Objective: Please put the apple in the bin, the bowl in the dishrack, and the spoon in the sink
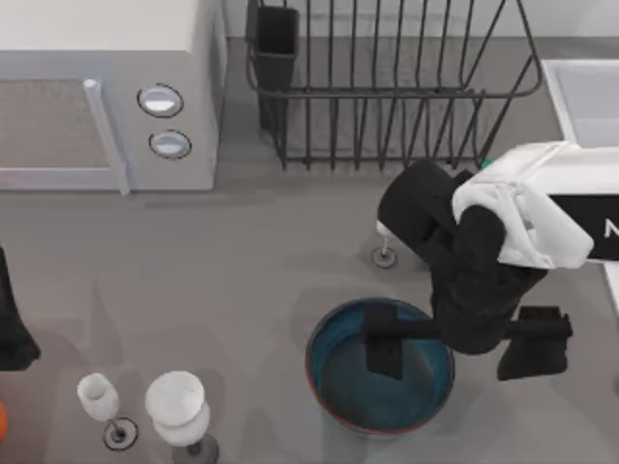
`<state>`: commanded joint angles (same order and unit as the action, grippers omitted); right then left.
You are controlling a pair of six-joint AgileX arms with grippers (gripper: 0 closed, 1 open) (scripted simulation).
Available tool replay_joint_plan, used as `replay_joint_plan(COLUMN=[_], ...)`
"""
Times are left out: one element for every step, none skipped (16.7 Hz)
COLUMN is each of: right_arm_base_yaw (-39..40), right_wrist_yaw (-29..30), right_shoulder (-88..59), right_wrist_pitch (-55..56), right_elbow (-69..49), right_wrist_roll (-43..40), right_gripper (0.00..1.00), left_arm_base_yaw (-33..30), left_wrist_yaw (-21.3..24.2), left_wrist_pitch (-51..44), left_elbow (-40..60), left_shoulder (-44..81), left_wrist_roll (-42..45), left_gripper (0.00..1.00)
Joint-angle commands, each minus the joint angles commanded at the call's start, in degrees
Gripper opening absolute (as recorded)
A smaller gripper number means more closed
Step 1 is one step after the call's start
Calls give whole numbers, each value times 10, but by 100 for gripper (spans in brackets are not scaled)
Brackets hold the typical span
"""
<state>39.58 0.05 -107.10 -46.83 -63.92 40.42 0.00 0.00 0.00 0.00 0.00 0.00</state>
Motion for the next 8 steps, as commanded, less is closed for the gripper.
replay_joint_plan(right_arm_base_yaw=[0, 0, 0, 0, 0, 0, 0, 0], right_wrist_yaw=[0, 0, 0, 0, 0, 0, 0, 0], right_shoulder=[0, 0, 0, 0, 0, 0, 0, 0], right_wrist_pitch=[0, 0, 0, 0, 0, 0, 0, 0], right_elbow=[0, 0, 0, 0, 0, 0, 0, 0], right_wrist_roll=[0, 0, 0, 0, 0, 0, 0, 0], right_gripper=[100, 92, 85, 77, 70, 62, 55, 47], left_arm_base_yaw=[0, 0, 0, 0, 0, 0, 0, 0], left_wrist_yaw=[0, 0, 0, 0, 0, 0, 0, 0], left_wrist_pitch=[0, 0, 0, 0, 0, 0, 0, 0], left_elbow=[0, 0, 0, 0, 0, 0, 0, 0], left_shoulder=[0, 0, 0, 0, 0, 0, 0, 0], left_wrist_roll=[0, 0, 0, 0, 0, 0, 0, 0], left_gripper=[100, 100, 100, 100, 100, 100, 100, 100])
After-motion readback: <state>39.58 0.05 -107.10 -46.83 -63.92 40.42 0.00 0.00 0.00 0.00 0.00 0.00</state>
